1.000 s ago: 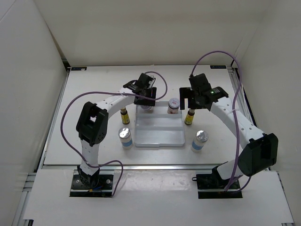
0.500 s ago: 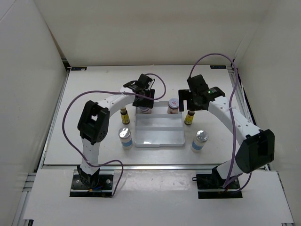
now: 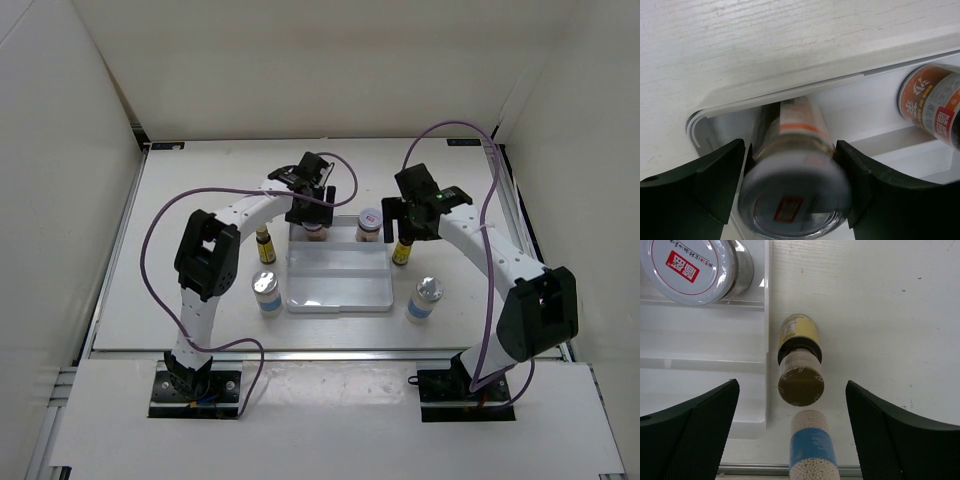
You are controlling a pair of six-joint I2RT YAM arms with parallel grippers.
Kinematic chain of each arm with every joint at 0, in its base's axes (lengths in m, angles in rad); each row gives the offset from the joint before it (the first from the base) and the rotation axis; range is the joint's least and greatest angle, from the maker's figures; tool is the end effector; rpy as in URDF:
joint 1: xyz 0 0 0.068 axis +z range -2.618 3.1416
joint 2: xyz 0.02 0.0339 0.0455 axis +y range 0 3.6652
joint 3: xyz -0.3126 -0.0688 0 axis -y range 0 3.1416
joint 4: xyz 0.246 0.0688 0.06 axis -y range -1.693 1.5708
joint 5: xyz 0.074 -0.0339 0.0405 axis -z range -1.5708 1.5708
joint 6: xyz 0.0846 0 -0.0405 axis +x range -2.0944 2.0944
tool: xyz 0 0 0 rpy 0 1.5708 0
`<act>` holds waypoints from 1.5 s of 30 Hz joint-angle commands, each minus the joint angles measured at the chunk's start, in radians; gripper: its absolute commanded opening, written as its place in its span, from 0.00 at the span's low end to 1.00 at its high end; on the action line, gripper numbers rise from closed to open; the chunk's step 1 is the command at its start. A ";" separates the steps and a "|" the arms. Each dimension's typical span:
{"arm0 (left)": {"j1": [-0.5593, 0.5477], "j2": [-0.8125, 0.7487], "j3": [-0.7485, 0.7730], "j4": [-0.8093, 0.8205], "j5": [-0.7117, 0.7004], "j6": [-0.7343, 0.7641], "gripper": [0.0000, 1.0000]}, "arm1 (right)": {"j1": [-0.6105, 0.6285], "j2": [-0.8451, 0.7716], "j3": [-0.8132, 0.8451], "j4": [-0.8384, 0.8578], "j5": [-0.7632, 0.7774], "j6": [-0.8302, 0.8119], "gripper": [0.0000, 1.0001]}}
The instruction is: Organize the condiment bottles
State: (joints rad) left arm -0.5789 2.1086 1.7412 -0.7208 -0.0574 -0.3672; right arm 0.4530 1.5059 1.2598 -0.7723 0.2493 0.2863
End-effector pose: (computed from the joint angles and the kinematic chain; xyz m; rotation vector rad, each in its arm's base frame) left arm 0.4252 -0.2721 0.2092 0.2640 2.6640 -0.2317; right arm 0.3102 0.1278 0.2909 -0.1216 2.5384 -0.0367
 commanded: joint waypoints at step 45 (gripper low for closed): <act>0.007 -0.441 0.055 -0.184 -0.394 0.047 1.00 | -0.013 -0.113 0.128 -0.048 0.013 -0.032 0.00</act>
State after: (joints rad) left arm -0.5758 1.7294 1.8435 -0.8902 -0.4095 -0.3122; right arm 0.4332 1.4799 1.3148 -0.8303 0.2977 0.2756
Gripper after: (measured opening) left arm 0.998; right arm 0.383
